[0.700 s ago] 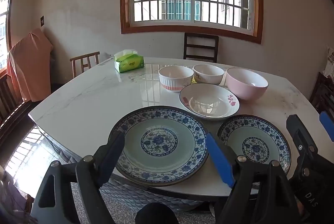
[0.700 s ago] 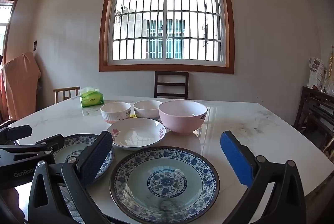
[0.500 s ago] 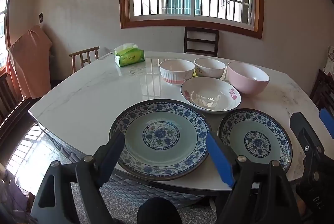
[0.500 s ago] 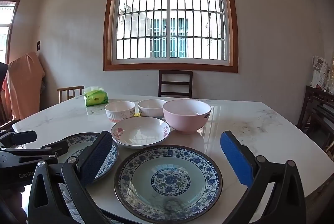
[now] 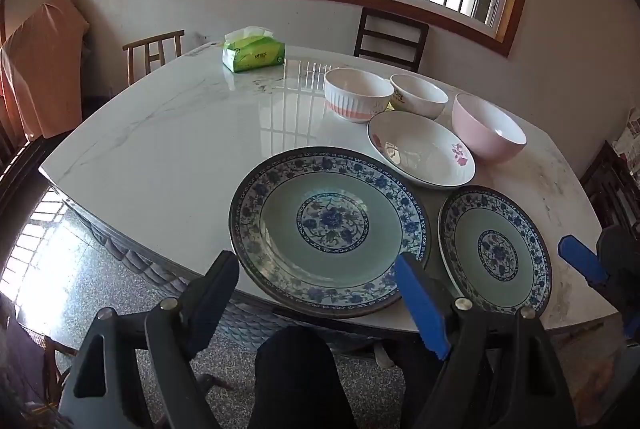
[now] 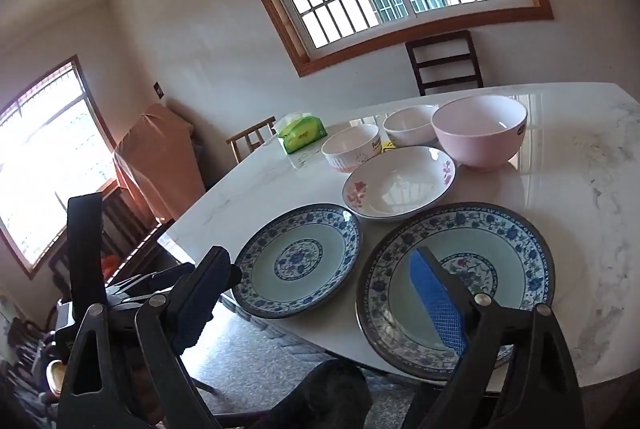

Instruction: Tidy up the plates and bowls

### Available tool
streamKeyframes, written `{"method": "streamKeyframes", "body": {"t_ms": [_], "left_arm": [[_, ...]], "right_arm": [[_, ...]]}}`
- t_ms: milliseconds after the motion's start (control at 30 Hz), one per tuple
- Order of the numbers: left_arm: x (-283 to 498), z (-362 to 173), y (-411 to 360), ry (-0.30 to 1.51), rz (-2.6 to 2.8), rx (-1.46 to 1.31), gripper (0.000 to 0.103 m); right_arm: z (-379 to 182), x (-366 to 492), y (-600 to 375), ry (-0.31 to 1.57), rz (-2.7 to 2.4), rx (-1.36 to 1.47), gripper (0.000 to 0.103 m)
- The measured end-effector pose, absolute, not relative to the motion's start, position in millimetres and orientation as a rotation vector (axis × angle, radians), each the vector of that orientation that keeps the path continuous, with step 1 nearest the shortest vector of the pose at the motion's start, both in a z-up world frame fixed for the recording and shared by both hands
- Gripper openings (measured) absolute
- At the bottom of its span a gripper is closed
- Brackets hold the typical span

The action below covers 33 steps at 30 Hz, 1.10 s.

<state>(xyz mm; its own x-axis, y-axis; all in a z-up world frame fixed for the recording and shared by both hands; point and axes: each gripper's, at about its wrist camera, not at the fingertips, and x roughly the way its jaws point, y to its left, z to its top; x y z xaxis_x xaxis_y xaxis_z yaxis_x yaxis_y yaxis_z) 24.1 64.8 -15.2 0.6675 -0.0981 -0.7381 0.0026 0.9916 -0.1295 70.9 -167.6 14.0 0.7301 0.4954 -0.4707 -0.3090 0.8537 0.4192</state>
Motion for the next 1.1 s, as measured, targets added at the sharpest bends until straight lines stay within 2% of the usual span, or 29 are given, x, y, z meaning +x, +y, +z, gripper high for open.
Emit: {"method": "streamKeyframes", "body": {"t_ms": [100, 167, 233, 333, 400, 600, 733, 1100], "left_arm": [[38, -24, 79, 0.917, -0.077, -0.154, 0.082], [47, -31, 91, 0.967, -0.091, -0.199, 0.082], [54, -36, 101, 1.006, -0.117, -0.248, 0.082], [62, -38, 112, 1.027, -0.108, -0.273, 0.082], [65, -37, 114, 1.03, -0.108, -0.27, 0.082], [76, -44, 114, 1.059, -0.093, -0.23, 0.082], [82, -51, 118, 1.074, -0.086, -0.244, 0.082], [93, -60, 124, 1.107, -0.087, -0.26, 0.082]], "right_arm": [[3, 89, -170, 0.713, 0.563, 0.506, 0.086], [-6, 100, -171, 0.802, 0.62, 0.623, 0.076], [-15, 111, -168, 0.878, 0.658, 0.709, 0.063], [-24, 126, -162, 0.959, 0.705, 0.81, 0.06], [-23, 139, -158, 0.983, 0.709, 0.81, 0.059], [-23, 187, -149, 1.065, 0.698, 0.667, 0.047], [-41, 209, -147, 1.136, 0.659, 0.602, 0.046], [-58, 237, -135, 1.19, 0.583, 0.441, 0.046]]}}
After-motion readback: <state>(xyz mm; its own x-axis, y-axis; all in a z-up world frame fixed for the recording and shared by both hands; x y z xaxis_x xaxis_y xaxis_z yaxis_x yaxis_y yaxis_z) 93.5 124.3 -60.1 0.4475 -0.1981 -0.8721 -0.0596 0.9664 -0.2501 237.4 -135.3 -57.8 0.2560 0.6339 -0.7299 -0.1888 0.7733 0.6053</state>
